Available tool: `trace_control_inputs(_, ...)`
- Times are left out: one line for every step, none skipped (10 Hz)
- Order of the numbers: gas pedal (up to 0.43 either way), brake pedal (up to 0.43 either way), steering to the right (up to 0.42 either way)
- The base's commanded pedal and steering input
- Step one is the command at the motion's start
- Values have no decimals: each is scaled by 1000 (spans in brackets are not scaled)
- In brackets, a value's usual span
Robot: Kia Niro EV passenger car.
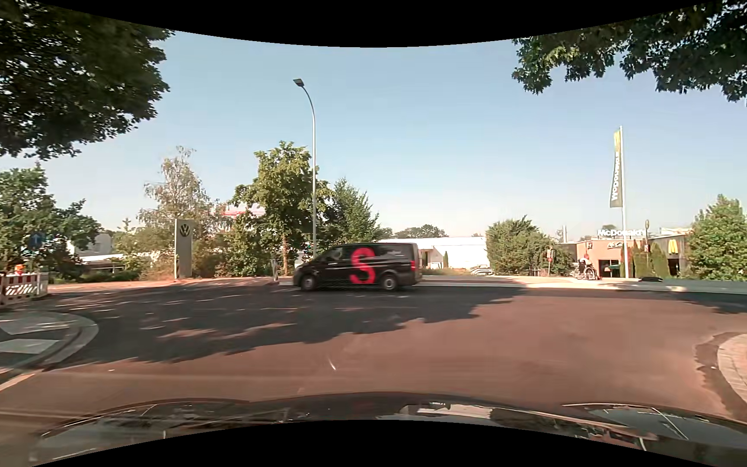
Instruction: Follow the waypoints while adhering to traffic rules and regulations
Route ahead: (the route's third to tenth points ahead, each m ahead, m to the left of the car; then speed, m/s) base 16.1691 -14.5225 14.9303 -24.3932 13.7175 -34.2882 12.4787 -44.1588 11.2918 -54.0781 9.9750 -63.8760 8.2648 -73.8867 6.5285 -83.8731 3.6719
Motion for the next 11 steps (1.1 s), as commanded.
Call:
trace_control_inputs(28,0,261)
trace_control_inputs(28,0,261)
trace_control_inputs(28,0,261)
trace_control_inputs(28,0,261)
trace_control_inputs(39,0,263)
trace_control_inputs(47,0,266)
trace_control_inputs(47,0,276)
trace_control_inputs(47,0,284)
trace_control_inputs(47,0,296)
trace_control_inputs(47,0,305)
trace_control_inputs(47,0,313)
